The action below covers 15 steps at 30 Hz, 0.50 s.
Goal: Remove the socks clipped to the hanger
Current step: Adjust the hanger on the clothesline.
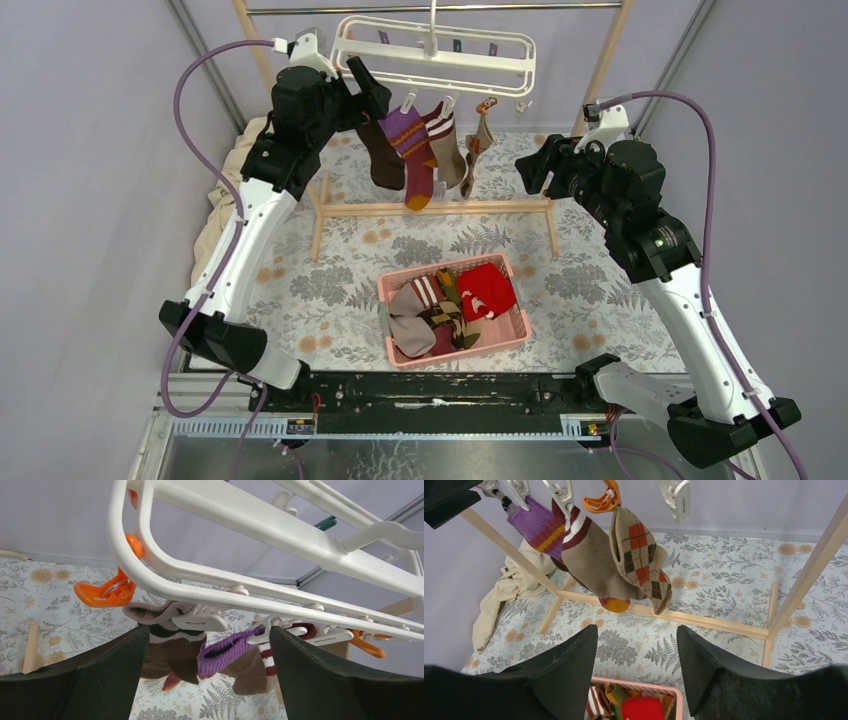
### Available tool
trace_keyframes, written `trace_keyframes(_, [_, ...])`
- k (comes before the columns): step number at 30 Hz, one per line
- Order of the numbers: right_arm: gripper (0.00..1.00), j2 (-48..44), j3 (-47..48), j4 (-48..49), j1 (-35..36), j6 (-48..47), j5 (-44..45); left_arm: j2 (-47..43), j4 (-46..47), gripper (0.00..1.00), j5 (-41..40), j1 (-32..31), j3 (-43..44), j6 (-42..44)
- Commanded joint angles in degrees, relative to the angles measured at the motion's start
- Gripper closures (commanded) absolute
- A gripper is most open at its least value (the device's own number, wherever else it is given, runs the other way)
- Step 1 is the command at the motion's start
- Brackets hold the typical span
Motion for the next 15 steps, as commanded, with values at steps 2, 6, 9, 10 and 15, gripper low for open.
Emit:
trace_keyframes(2, [0.34,-0.1,0.9,1.6,-0.3,-0.4,-1.3,-2.2,-0.3,0.02,-0.9,-0.1,1.3,0.3])
trace_keyframes(6, [0.33,-0.2,0.1,1.9,-0.3,-0.2,-1.5,-3.7,-0.2,0.01,-1.2,-0.1,-0.3,0.3])
trace_keyframes(9, [0.33,-0.3,-0.8,2.4,-0.3,0.0,-1.7,-4.8,0.1,0.01,-1.4,-0.1,-1.8,0.4])
trace_keyframes(10, [0.33,-0.3,-1.1,2.4,-0.3,0.0,-1.8,-5.2,0.2,0.01,-1.4,-0.1,-2.5,0.4])
trace_keyframes(15, [0.33,-0.7,-1.9,2.5,-0.3,0.1,-1.7,-7.6,1.0,0.01,-1.8,-0.1,-5.5,0.1])
